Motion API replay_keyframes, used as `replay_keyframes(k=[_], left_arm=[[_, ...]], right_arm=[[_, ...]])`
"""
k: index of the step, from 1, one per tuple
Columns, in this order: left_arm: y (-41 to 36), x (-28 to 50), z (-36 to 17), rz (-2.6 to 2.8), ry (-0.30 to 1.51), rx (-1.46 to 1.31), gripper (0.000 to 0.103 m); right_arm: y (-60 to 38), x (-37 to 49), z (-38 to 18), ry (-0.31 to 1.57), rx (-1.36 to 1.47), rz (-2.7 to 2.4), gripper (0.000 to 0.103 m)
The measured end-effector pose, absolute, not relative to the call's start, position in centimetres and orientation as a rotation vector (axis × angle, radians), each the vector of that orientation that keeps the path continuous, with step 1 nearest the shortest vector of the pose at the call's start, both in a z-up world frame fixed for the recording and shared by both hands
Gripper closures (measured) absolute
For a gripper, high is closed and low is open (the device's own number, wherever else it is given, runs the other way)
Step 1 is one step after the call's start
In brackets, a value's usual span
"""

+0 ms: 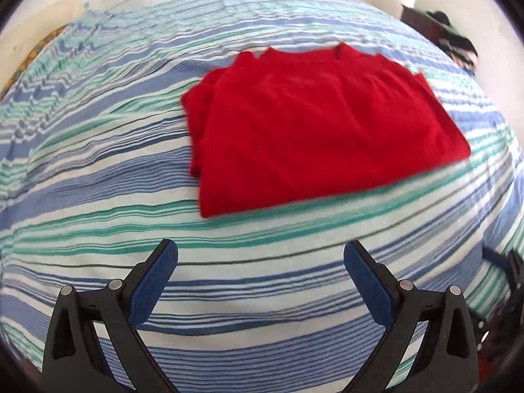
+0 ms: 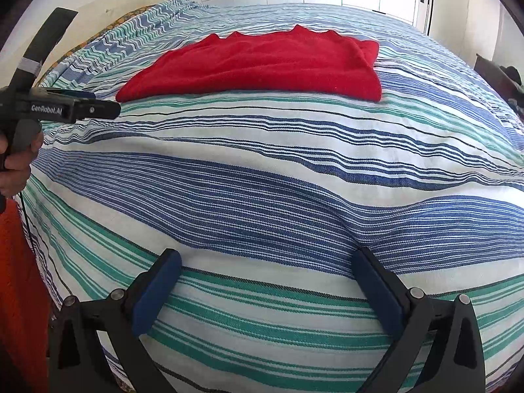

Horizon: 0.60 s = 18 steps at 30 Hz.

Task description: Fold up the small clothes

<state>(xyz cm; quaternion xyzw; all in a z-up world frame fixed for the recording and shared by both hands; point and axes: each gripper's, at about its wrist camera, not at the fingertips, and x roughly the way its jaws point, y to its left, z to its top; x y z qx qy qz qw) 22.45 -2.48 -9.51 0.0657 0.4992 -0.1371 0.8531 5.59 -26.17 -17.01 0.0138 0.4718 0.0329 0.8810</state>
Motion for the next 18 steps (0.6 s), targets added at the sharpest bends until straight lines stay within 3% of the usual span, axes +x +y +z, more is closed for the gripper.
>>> replay_keyframes(k=[6,12,14,16,18], left_arm=[[2.9,29.6,-9.6,-0.293,1.112,-0.258,0.002],[1.6,34.4,-12.7,-0.275,1.16,-0.318,0.008],[1.1,35.4,-14.2,-0.273,1.203,-0.327,0.031],[1.2,35.9,-15.4,-0.282,1.229,-0.349,0.039],[1.7,35.7,-15.6,-0.297,1.206,-0.39,0.064]], right_arm=[[-26.2,5.7,-17.0,0.979,0.025,0.064,0.0],[-26.2,5.7,-17.1,0.975,0.025,0.065,0.0],[-26.2,5.8,-17.1,0.976,0.024,0.065,0.0],[-26.3,5.9,-17.1,0.977,0.023,0.066,0.0],[-26.3,6.0,-17.1,0.978,0.025,0.067,0.0]])
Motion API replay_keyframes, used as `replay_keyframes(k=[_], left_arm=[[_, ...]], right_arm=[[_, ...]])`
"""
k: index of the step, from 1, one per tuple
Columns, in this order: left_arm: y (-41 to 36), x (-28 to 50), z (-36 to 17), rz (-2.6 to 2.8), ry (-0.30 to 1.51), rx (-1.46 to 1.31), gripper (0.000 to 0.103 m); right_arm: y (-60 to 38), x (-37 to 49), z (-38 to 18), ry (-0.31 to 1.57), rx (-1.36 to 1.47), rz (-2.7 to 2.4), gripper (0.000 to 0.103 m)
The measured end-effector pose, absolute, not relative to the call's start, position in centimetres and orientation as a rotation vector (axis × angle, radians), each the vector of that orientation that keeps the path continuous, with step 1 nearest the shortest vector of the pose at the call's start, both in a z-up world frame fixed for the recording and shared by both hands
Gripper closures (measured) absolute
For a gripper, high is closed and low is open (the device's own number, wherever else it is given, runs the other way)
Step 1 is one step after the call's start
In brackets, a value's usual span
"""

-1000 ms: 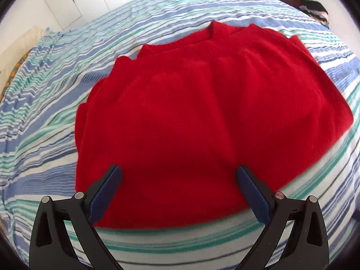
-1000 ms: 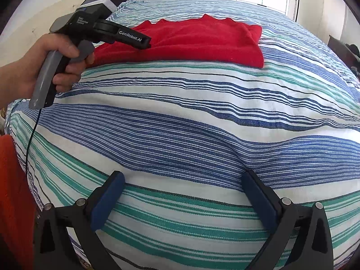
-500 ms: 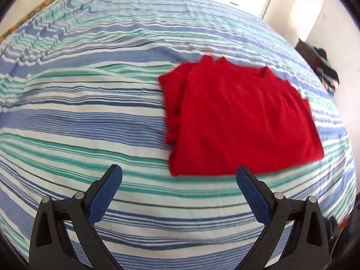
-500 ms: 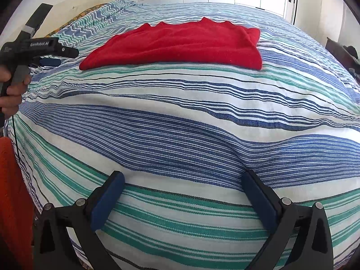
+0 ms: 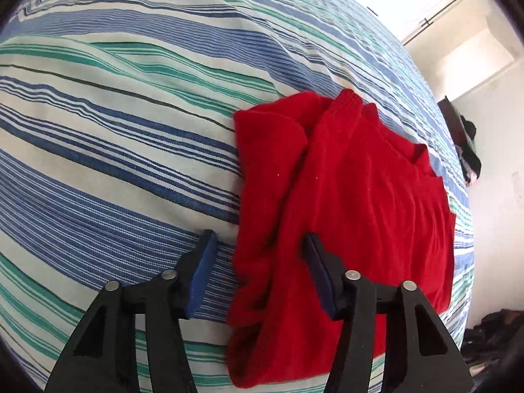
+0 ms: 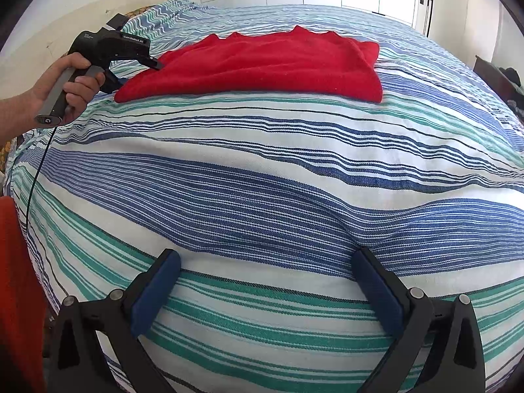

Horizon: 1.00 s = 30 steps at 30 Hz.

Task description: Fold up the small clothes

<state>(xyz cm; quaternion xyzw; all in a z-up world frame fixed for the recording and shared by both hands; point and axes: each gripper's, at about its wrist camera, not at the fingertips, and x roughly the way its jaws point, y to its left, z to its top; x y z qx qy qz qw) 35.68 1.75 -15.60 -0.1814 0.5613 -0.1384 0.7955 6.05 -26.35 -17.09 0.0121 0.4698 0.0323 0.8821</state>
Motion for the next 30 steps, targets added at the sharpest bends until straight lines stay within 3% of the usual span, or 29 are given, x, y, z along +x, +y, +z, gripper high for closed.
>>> replay_keyframes(k=[1,8,16,24,30], left_arm=[[2.2,35.7,-15.8,-0.319,1.215,-0.444,0.089],[-0.1,35.2,-11.0,-0.287,1.165,-0.451,0.093],[-14.9,33.9,-2.4,-0.482,1.106,-0.284,0.093],[-27.7,32.3,-6.4,-0.544,1.208,-0.147,0.094],[-31.1,30.7,-8.6,-0.528,1.211,-0.054,0.094]], right_arm=[[-26.3,6.1,-17.1,0.978,0.026,0.068,0.0],[-26.3,6.1,-17.1,0.977,0.031,0.07,0.0],[-26.2,6.2,-17.0,0.984,0.027,0.077,0.0],[-26.1,6.2,-17.0,0.988,0.027,0.085,0.0],[-26.1,6.3,-17.1,0.988,0.028,0.091,0.0]])
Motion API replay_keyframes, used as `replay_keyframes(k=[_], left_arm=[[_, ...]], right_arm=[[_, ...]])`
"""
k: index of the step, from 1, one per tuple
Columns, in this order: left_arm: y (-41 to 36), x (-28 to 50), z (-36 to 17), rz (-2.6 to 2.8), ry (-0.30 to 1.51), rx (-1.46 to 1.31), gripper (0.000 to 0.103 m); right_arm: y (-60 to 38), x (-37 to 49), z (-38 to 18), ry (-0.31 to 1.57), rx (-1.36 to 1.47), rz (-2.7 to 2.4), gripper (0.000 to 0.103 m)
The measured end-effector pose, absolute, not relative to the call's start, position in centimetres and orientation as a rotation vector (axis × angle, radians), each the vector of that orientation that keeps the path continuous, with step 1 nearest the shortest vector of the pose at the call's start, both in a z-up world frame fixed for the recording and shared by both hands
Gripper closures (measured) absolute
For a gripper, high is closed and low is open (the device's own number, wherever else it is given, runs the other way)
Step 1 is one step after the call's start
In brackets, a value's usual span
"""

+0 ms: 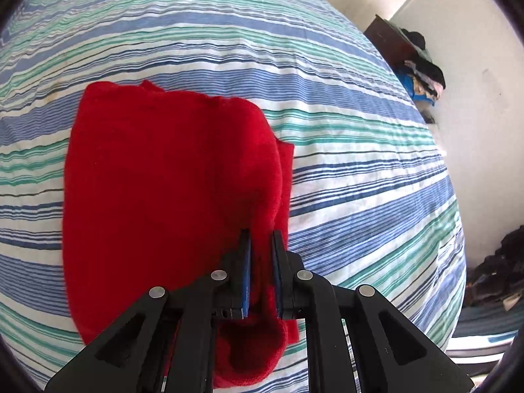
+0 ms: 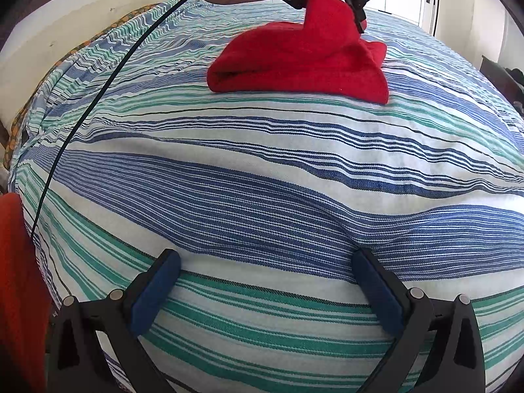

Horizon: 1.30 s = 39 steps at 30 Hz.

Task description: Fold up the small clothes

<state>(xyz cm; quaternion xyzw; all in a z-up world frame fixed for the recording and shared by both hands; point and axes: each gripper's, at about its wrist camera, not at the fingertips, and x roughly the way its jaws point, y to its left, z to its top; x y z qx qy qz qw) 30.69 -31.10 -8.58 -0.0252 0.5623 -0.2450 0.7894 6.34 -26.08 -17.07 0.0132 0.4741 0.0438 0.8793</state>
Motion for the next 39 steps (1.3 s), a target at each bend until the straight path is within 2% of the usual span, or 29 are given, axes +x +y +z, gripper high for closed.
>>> replay_keyframes(k=[1,3,4,5,10,11,13,14,19,26,28,29,33,36,39], left_arm=[[-31.3,30.7,-8.8,-0.517,1.206,-0.045,0.092],[-31.6,31.0,-9.3,-0.478,1.221,-0.03,0.08],[-32.0,31.2,-9.6,-0.463,1.239,-0.032,0.063],[-32.0,31.2,-9.3,-0.465,1.249,-0.049,0.05],[-28.3,29.9,-4.8,-0.548,1.158,-0.161,0.034],[-26.8,29.4,-3.8,-0.543,1.12,-0.158,0.027],[-22.8,28.1,-2.6,-0.499,1.03,-0.132,0.016],[-20.8,27.3,-2.7,-0.465,0.987,-0.108,0.013],[-14.4,24.8,-7.3,-0.339,0.984,0.103,0.017],[-12.0,20.9,-10.5,-0.324,1.019,0.157,0.018],[-12.1,20.5,-10.3,-0.326,1.015,0.162,0.018],[-12.1,20.3,-10.1,-0.327,1.003,0.166,0.018],[-11.7,19.9,-9.2,-0.372,0.965,0.127,0.018],[-13.0,20.8,-9.5,-0.382,0.971,0.132,0.019],[-15.0,22.0,-8.5,-0.4,0.931,0.093,0.024]], right_arm=[[-26.1,6.4,-17.1,0.989,0.027,0.092,0.0],[-26.0,6.4,-17.1,0.99,0.026,0.093,0.0],[-26.0,6.4,-17.1,0.99,0.025,0.093,0.0],[-26.0,6.5,-17.1,0.99,0.024,0.093,0.0],[-26.5,6.6,-16.7,0.997,0.041,0.139,0.0],[-26.9,6.5,-16.4,1.0,0.063,0.167,0.0],[-28.5,6.4,-15.5,0.996,0.158,0.216,0.005],[-29.8,6.3,-14.8,0.979,0.25,0.223,0.01],[-37.4,7.9,-12.9,0.822,0.854,0.226,0.016],[-39.4,18.8,-11.8,0.868,0.999,0.185,0.03],[-39.5,21.2,-12.9,0.934,0.958,0.138,0.072],[-39.5,21.7,-13.1,0.968,0.883,0.074,0.097],[-40.6,19.9,-12.3,0.906,0.835,0.012,0.097],[-40.0,21.1,-15.2,1.032,0.766,-0.021,0.097],[-40.0,21.7,-15.8,1.021,0.781,-0.017,0.095]])
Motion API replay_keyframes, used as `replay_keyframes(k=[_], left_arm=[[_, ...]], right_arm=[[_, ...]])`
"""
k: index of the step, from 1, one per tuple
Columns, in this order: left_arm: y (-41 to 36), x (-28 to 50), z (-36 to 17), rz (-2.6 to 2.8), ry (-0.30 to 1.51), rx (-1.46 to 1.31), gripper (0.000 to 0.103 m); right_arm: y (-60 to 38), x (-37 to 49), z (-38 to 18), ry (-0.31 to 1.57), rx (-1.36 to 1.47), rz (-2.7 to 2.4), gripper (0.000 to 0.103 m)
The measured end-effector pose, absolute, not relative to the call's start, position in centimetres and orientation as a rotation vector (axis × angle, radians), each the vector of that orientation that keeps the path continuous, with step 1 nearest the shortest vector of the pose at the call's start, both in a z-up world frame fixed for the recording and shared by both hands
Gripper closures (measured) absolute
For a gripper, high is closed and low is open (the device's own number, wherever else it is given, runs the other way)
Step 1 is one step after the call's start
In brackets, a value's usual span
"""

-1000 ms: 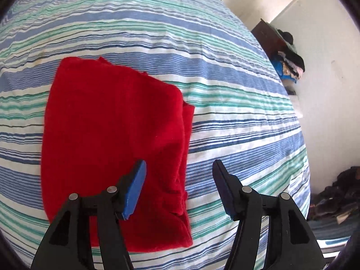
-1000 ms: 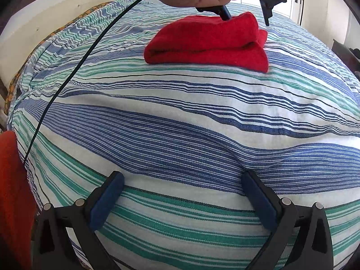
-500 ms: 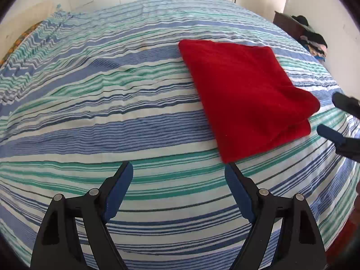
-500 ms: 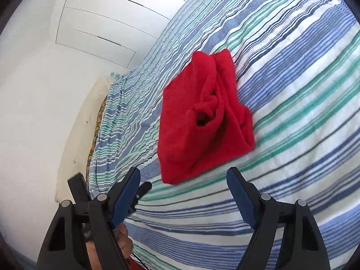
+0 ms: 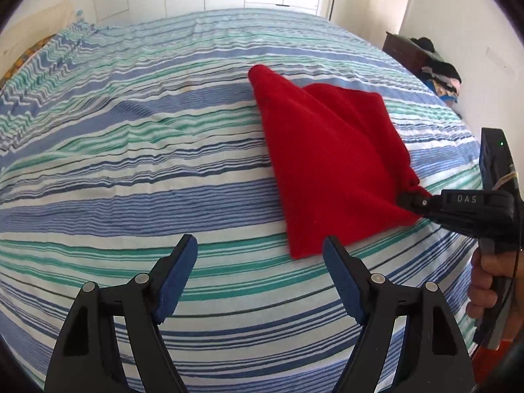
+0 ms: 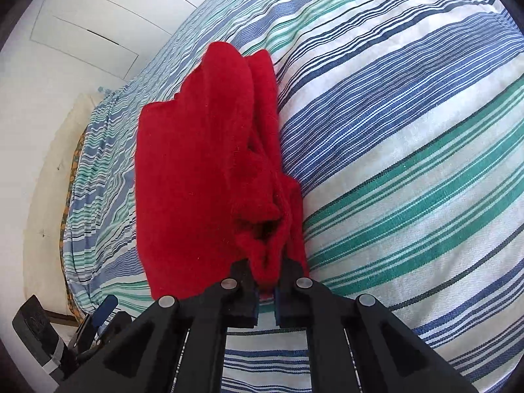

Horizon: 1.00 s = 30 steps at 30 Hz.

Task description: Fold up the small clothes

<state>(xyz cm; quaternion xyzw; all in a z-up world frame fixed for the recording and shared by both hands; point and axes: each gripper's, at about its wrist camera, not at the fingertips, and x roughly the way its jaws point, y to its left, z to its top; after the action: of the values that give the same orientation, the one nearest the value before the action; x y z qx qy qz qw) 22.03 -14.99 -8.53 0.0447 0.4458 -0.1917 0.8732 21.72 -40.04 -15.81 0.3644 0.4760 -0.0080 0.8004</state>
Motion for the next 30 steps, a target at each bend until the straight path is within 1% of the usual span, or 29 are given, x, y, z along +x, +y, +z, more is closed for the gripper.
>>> replay_keyframes(k=[1,2,3,5,7,9,11,13,15,16,17,18,19,21,22,23,27,28,30], left_arm=[[-15.9,22.5,-8.2,-0.414,0.909,0.088,0.028],[-16.9,23.0,-8.0,-0.423,0.886,0.095,0.034],[-18.0,23.4,-8.1,-0.433,0.871,0.114,0.038],[-20.3,24.2,-9.1,-0.455,0.869,0.174,0.057],[-22.1,24.7,-11.1,-0.459,0.9,0.236,0.064],[-23.3,24.6,-12.5,-0.439,0.901,0.289,0.064],[-24.1,24.1,-13.0,-0.421,0.88,0.338,0.063],[-24.3,23.7,-13.0,-0.413,0.867,0.354,0.061],[-24.4,23.4,-13.0,-0.415,0.868,0.366,0.059],[-24.3,23.1,-12.9,-0.425,0.865,0.378,0.055],[-24.0,22.6,-12.7,-0.448,0.866,0.385,0.05],[-23.7,22.3,-12.4,-0.471,0.871,0.388,0.047],[-23.1,21.9,-11.9,-0.49,0.874,0.377,0.042],[-21.4,21.6,-10.8,-0.515,0.881,0.298,0.036],[-20.5,21.6,-10.3,-0.519,0.886,0.245,0.034],[-19.8,21.7,-10.0,-0.516,0.889,0.195,0.033],[-18.8,23.3,-10.4,-0.469,0.938,0.073,0.033],[-19.0,23.7,-10.9,-0.445,0.956,0.077,0.033],[-19.8,24.2,-12.8,-0.408,1.028,0.13,0.033]], right_arm=[[-40.0,21.6,-15.6,1.012,0.789,-0.004,0.09],[-40.3,21.0,-15.2,1.014,0.796,0.008,0.079],[-40.4,21.1,-14.6,1.016,0.792,0.02,0.072],[-41.5,20.8,-12.0,0.978,0.719,-0.003,0.072],[-42.2,21.0,-8.6,0.907,0.633,-0.004,0.07],[-42.6,23.0,-6.2,0.865,0.619,0.059,0.07],[-42.5,26.4,-5.5,0.87,0.651,0.179,0.07],[-42.7,30.0,-6.8,0.906,0.694,0.281,0.07],[-42.5,33.6,-10.1,0.976,0.704,0.281,0.07],[-42.6,34.8,-12.1,1.028,0.665,0.207,0.071],[-43.1,35.3,-14.1,1.072,0.617,0.101,0.083],[-43.9,35.1,-15.7,1.086,0.624,0.051,0.103],[-44.8,34.6,-16.3,1.066,0.669,0.037,0.103],[-45.6,33.0,-15.1,0.995,0.712,0.018,0.102],[-45.6,32.1,-13.8,0.966,0.672,0.019,0.097],[-45.3,31.1,-12.3,0.937,0.631,0.05,0.094],[-41.9,26.2,-7.8,0.87,0.561,0.326,0.094],[-40.9,25.1,-7.6,0.876,0.532,0.375,0.094],[-39.1,23.3,-9.8,0.947,0.47,0.382,0.094]])
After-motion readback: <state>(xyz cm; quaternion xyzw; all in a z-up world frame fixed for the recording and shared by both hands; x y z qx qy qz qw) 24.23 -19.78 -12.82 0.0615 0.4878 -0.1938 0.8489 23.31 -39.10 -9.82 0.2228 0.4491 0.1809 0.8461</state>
